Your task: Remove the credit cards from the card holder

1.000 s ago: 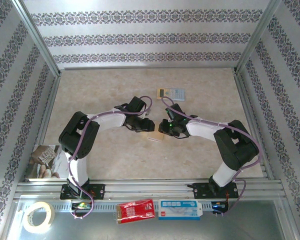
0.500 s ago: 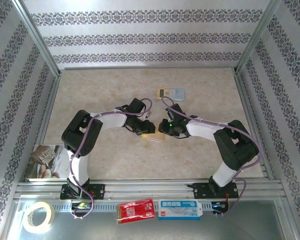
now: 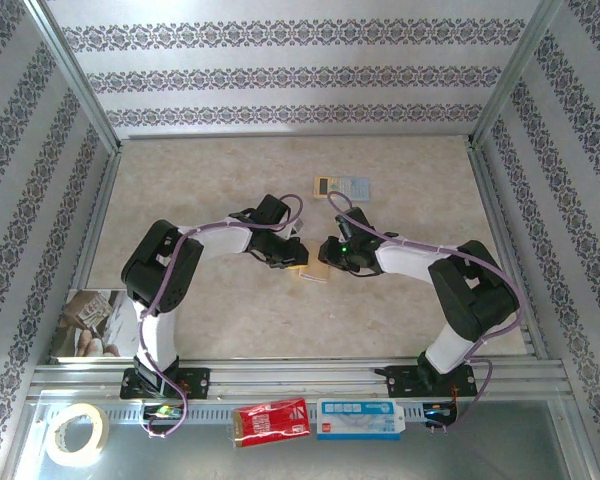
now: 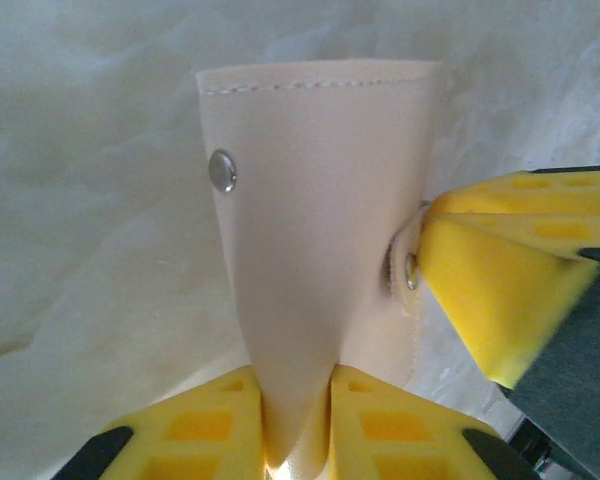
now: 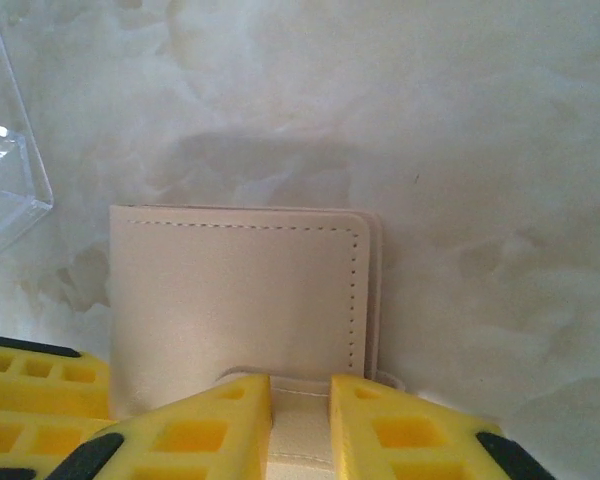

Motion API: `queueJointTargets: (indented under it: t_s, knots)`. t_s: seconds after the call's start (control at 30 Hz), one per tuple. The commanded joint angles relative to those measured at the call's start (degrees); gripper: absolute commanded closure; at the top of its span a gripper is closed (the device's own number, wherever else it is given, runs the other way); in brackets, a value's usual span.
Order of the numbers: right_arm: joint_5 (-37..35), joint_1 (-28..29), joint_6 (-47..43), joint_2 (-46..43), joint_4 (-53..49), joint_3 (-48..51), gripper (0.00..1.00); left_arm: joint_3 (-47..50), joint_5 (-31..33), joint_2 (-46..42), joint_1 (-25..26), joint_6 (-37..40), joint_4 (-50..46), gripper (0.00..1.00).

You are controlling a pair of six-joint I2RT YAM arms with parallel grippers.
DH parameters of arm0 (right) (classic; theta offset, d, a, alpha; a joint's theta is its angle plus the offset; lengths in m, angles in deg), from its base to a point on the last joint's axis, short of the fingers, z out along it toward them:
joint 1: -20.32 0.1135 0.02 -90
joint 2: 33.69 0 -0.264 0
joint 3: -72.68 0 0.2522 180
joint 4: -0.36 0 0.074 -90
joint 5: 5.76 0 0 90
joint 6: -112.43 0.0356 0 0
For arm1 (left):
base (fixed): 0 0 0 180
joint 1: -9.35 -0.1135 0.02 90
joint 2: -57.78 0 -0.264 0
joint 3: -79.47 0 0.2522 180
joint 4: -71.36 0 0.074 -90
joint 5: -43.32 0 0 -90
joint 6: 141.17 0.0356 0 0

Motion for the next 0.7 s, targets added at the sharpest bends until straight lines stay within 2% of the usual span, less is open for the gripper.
queueJointTargets:
  t_s: [0.0,0.3,0.47,0.67]
  knots:
    - [-0.7,-0.73,-0.39,-2.28,-0.99,1.08,0.75,0.16,-0.64,-3.6,-0.02,1.32,1.43,0.86]
    - [-0.7,-0.52,-2.81,-6.96,-1.44,0.53,0.66,-0.99,-0.41,-4.1,-0.11,3.04,-0.76,0.96]
    - [4.64,-0.08,-2.78,-4.49,0.1,-0.92,0.62,-1.21,-0.69,-4.24,-0.11,3.13,-0.63,1.0]
    - [3.76,0.59,-1.98,-1.86,-1.03,-1.9,0.61,-1.16,-1.21,-4.65,-0.1,2.87,-0.27,1.0]
